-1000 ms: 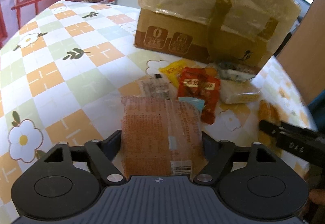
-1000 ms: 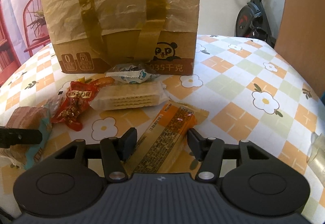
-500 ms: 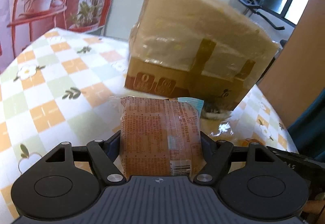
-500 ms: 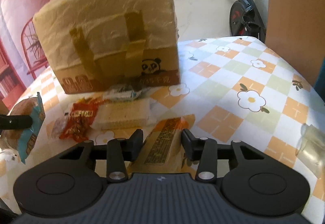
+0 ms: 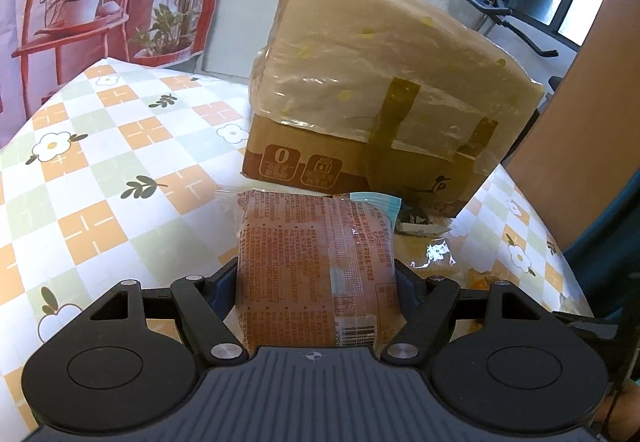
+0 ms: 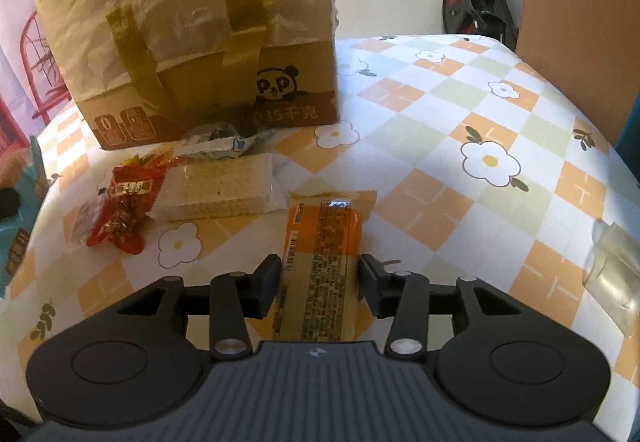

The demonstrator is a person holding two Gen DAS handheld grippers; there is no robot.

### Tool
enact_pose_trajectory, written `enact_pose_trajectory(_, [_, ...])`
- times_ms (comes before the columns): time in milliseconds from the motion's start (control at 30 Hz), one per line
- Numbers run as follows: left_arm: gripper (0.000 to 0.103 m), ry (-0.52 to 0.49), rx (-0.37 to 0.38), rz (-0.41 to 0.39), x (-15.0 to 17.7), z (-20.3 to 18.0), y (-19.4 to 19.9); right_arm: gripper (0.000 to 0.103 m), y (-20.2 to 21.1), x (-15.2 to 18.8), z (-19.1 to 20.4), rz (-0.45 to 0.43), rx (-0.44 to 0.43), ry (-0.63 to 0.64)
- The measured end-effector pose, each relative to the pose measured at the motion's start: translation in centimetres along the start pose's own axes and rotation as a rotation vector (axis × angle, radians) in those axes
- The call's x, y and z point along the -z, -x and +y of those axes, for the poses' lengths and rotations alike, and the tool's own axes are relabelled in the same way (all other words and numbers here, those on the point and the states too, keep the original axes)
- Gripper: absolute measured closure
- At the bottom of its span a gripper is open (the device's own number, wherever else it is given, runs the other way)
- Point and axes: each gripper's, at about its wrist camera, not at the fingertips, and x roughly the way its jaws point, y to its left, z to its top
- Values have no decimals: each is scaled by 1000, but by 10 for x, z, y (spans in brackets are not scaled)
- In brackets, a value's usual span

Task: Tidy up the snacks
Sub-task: 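Lift both snacks over the box and release them inside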

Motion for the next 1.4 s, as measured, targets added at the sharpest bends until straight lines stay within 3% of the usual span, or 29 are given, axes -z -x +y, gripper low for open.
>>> enact_pose_trajectory(200, [25, -23, 13, -15, -7, -3, 5, 61, -2, 0, -5, 15, -22, -22])
enact_pose_trajectory(367, [25, -63, 41, -73, -29, -11, 16, 61, 23, -15, -16, -66, -71, -82])
enact_pose_trajectory(633, [25, -130, 115, -180, -83, -42, 31, 61, 78, -70, -17, -261, -113, -65])
enact_pose_trajectory(867, [25, -165, 161, -260, -149, -75, 15, 61, 104, -143, -2, -406, -157, 9])
enact_pose_trajectory(1067, [25, -153, 161, -244, -203, -92, -31, 61, 87, -206, 21, -485, -160, 111])
enact_pose_trajectory(1233, [25, -178, 120, -194, -228, -103, -72, 61, 49, -247, 30, -461, -174, 148])
enact_pose_trajectory(1400, [25, -195, 103, -174, -243, -101, -94, 61, 10, -267, 31, -420, -160, 174])
